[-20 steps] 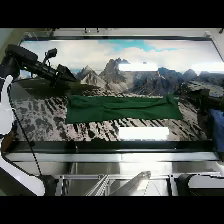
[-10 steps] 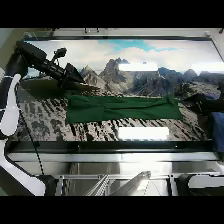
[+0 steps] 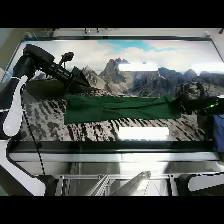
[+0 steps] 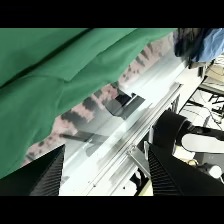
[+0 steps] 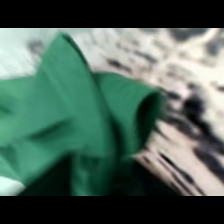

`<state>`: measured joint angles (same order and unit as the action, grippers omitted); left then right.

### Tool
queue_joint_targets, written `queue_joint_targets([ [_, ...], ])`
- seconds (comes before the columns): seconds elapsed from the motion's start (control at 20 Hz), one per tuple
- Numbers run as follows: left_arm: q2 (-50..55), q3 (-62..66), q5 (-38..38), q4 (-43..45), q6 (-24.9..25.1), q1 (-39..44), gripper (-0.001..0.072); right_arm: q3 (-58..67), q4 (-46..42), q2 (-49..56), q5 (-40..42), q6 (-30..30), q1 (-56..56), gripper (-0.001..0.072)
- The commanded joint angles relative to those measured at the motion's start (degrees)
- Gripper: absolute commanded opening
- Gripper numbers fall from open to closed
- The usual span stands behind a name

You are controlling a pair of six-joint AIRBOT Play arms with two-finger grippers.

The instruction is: Fold the shirts.

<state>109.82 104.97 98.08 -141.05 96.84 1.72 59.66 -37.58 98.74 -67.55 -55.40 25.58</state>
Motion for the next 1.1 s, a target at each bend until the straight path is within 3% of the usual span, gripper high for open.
queue_joint_targets([
  [0.0,0.02,-0.07,-4.39,0.57,0.22,3.04,0.0092,1.7,2.97,-0.11,-7.21,0.13,-3.32,0.0074],
  [0.05,0.26,-0.04,-7.06,0.57,0.61,4.83,0.0017,2.14,4.5,-0.68,-9.01,0.63,-3.3,0.002],
  [0.2,3.45,-0.04,-12.94,0.59,0.48,11.17,0.0017,4.24,5.88,-3.34,-14.67,0.9,-2.56,0.0019],
  [0.65,14.69,0.66,-13.38,7.04,-4.83,25.77,0.0014,9.51,7.76,-6.71,-32.44,-0.72,3.5,0.0019],
  [0.9,19.08,9.2,-12.55,8.41,-8.48,30.47,0.0014,9.6,16.33,-6.71,-36.54,1.77,5.05,0.0019],
  [1.05,20.61,13.18,-11.96,3.98,-7.08,31.21,0.0017,9.57,21.46,-7.3,-38.03,2.25,4.96,0.0019],
])
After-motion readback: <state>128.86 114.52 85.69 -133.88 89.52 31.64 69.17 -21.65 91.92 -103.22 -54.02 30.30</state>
